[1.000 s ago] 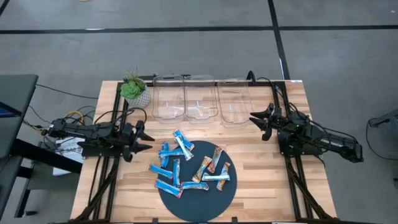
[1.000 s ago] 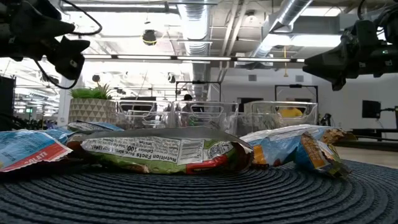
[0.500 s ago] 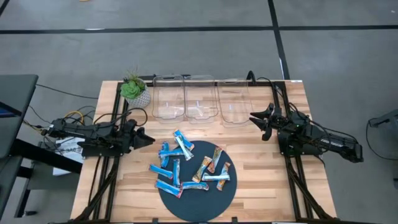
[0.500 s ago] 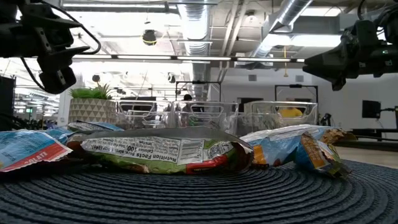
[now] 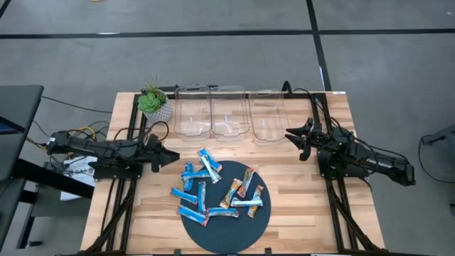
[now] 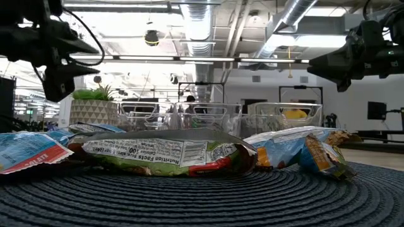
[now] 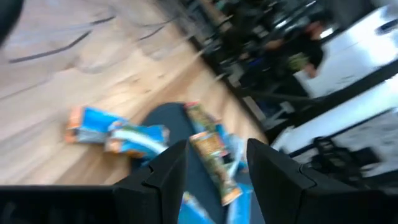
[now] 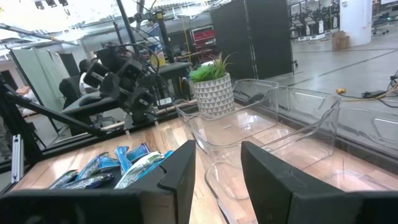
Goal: Pick and place Granola Bars by type
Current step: Put the blue granola bar into the left transparent bin
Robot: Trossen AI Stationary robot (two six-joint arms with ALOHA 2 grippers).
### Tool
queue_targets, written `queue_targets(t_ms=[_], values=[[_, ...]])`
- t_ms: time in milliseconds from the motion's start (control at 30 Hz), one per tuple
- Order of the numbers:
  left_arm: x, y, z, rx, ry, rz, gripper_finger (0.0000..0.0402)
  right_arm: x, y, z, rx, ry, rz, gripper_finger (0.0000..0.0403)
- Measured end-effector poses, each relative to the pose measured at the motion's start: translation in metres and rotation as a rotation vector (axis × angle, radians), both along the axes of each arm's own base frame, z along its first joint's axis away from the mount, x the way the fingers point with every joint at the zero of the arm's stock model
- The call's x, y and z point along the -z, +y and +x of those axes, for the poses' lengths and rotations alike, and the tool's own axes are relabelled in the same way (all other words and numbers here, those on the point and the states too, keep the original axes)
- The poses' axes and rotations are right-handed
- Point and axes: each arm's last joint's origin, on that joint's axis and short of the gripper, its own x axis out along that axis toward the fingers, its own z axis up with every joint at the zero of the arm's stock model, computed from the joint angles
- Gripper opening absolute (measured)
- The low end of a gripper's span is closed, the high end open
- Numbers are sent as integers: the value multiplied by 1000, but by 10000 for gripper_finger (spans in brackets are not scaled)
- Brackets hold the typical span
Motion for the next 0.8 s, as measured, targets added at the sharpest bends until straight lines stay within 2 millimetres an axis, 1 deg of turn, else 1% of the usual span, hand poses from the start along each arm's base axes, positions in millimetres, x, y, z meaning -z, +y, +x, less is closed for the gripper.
queue_targets(t_ms=[100, 200, 400, 533, 633, 800], values=[[-7, -1, 8, -4, 86, 23, 160, 0, 0, 0, 0, 0, 0, 123], [-17, -4, 21, 2, 168, 79, 160, 0, 0, 0, 0, 0, 0, 123], [-36, -11, 59, 54, 316, 207, 160, 0, 0, 0, 0, -1, 0, 123], [-42, -18, 86, 161, 412, 316, 160, 0, 0, 0, 0, 0, 0, 123], [-44, -23, 103, 224, 474, 338, 160, 0, 0, 0, 0, -1, 0, 123], [-46, -27, 122, 293, 597, 429, 160, 0, 0, 0, 0, 0, 0, 123]])
